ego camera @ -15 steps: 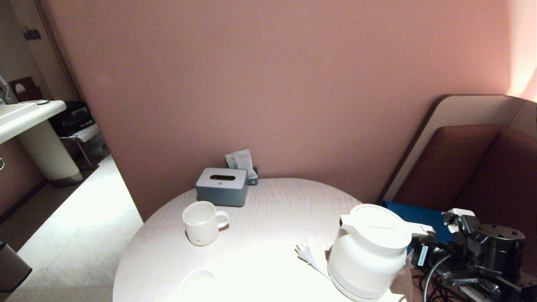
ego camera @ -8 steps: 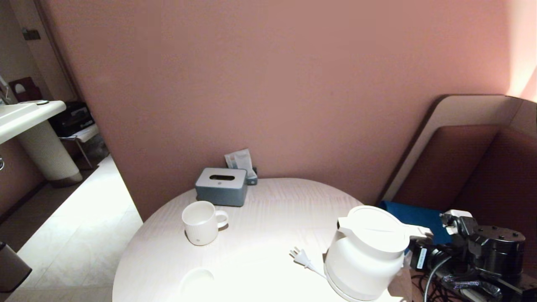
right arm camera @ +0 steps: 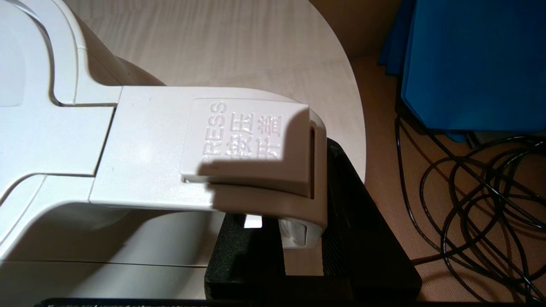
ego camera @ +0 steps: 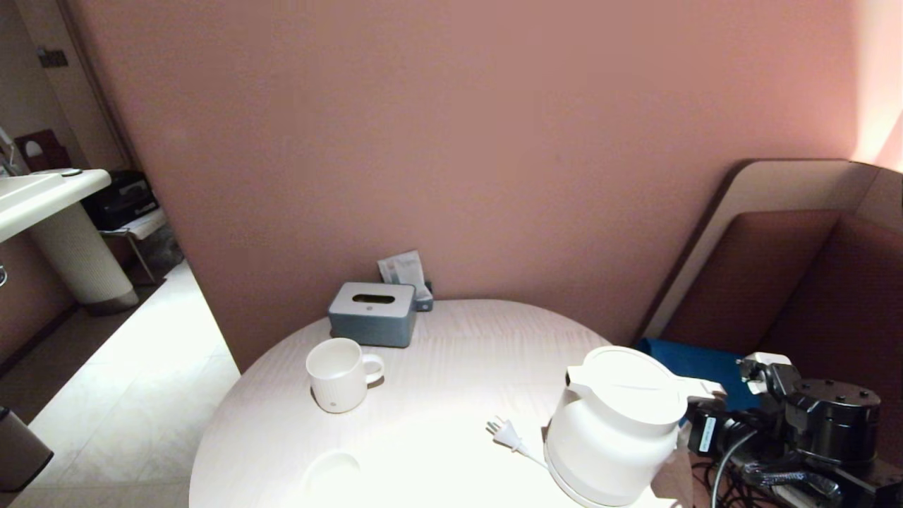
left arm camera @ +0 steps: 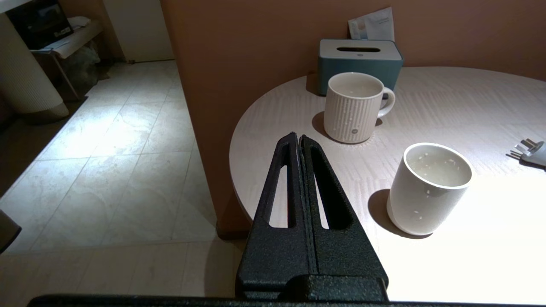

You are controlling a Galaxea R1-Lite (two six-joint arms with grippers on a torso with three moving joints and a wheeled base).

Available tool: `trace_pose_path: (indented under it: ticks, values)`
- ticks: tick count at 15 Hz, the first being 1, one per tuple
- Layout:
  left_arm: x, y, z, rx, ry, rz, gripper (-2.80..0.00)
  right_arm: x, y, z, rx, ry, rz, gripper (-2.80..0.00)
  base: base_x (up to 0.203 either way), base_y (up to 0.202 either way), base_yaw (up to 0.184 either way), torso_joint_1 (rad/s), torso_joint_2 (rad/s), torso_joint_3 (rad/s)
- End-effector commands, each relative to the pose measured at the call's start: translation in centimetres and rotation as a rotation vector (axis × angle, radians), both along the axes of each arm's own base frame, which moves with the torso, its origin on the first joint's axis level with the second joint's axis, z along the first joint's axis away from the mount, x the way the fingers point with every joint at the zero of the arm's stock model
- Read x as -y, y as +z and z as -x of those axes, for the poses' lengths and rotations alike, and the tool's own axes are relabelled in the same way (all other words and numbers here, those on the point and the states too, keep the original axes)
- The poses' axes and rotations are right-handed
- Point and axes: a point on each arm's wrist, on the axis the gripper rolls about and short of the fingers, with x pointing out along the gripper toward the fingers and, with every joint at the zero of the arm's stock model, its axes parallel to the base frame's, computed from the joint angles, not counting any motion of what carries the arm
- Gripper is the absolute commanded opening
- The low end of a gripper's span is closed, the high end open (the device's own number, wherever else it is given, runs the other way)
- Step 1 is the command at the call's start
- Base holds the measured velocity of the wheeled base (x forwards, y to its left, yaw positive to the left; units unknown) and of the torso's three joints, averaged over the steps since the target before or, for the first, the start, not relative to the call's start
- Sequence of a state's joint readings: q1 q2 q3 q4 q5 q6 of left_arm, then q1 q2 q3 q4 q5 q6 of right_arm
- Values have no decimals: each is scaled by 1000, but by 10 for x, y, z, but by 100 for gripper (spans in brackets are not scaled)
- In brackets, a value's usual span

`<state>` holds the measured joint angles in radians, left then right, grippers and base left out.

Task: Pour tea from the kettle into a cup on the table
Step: Put down the kettle on the table

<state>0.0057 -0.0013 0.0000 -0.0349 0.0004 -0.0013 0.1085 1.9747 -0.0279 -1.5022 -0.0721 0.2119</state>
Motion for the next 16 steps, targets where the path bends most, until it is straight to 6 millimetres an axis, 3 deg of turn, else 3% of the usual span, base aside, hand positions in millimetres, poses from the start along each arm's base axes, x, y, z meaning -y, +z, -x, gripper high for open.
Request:
trace_pose_path:
  ticks: [1, 2, 3, 11, 16]
  values:
    - [0, 0, 0, -1, 0, 0, -280, 0, 0, -1, 4, -2, -1, -280, 0, 0, 0, 0, 0, 0]
    - [0, 0, 0, 0, 1, 0, -280, 0, 0, -1, 4, -2, -1, -280, 0, 0, 0, 0, 0, 0]
    - [0, 0, 0, -1, 0, 0, -280, 0, -1, 0, -1, -1, 1, 0, 0, 0, 0, 0, 0, 0]
    - [0, 0, 0, -1, 0, 0, -280, 0, -2, 2, -7, 4, 14, 0, 0, 0, 0, 0, 0, 0]
    - [0, 0, 0, -1, 0, 0, -280, 1, 10, 9, 28, 3, 13, 0, 0, 0, 0, 0, 0, 0]
